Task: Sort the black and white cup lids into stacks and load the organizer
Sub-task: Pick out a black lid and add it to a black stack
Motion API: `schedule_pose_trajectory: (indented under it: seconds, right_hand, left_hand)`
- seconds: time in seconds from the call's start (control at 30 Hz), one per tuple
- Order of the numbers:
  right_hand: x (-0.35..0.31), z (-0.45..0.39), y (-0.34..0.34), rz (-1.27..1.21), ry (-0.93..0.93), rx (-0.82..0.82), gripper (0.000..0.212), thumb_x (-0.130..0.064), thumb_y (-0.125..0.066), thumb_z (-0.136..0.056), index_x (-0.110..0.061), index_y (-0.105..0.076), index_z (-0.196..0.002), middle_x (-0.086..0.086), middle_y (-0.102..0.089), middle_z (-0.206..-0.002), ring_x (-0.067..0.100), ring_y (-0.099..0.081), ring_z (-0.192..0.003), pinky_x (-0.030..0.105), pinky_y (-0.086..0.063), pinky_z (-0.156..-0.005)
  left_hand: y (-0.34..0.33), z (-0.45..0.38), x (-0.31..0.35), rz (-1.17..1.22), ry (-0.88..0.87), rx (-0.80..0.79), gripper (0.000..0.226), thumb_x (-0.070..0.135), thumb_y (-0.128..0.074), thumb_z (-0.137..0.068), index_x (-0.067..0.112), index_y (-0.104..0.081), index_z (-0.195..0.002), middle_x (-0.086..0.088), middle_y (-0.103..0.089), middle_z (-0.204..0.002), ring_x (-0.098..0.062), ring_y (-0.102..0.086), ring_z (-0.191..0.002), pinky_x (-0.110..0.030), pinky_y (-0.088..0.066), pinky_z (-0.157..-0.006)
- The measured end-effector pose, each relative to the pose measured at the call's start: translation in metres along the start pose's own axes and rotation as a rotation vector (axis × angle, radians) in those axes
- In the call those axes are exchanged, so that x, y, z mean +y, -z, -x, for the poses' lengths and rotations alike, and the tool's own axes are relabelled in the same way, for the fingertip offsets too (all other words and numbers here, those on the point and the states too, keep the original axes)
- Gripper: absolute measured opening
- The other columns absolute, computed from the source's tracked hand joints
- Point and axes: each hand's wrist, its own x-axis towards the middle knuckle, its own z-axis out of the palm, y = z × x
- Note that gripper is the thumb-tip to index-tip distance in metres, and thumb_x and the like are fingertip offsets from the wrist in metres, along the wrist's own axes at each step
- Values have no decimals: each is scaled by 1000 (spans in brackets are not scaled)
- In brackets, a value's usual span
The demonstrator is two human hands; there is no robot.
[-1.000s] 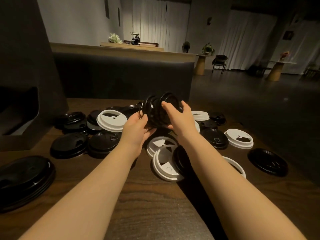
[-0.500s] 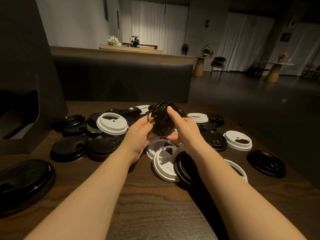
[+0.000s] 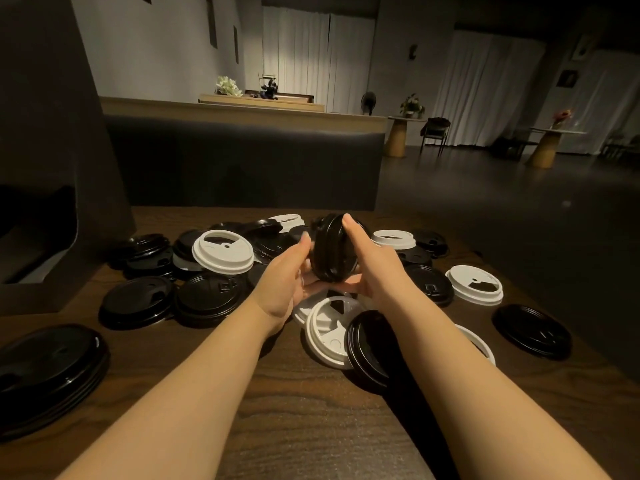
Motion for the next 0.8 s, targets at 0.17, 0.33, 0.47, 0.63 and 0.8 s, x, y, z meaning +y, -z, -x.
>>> schedule_pose_trajectory:
  seconds: [0.17,0.33,0.47,0.63,0.8]
  right_hand:
    - [-3,0,8,491,222,105,68,-65,-46,-86,0,-66,-95,16,-69,-87,27,-66,-78,38,-54,-70]
    - [-8,-28,66,1004,354,479,37,-34,-34,-100,-10,-63,-104,14,-64,-109,30,-55,-103,40,-45,-90]
    - [3,-47,91,1209,100,309,44,-27,-28,-102,-18,-36,-145,8,-33,-152,28,-22,-143,49,-20,-114]
    - [6,-57,93,1292,14,254,49,-25,-30,-102,-24,-21,-150,4,-22,-157,26,-12,-146,55,0,-116]
    - [4,-54,96,1245,140,490,34,-22,-45,-95,-16,-58,-125,9,-60,-123,29,-50,-118,46,-32,-106]
  left_hand:
    - [-1,-4,-2,-178,-138,184,14,26,-63,-89,19,-67,-101,-5,-74,-99,-21,-70,-98,-45,-54,-89]
    - [5,-10,4,65,-80,416,15,17,-50,-98,22,-62,-91,2,-71,-87,-13,-67,-88,-29,-52,-72]
    - [5,-11,4,87,-57,460,12,23,-51,-98,26,-60,-91,4,-67,-93,-13,-62,-92,-29,-50,-73]
    - [2,-11,3,109,-28,457,12,25,-52,-98,27,-61,-89,5,-67,-89,-12,-62,-90,-29,-49,-73]
    - [9,-14,2,132,-3,500,7,27,-52,-98,27,-58,-93,3,-65,-96,-14,-60,-93,-30,-50,-72]
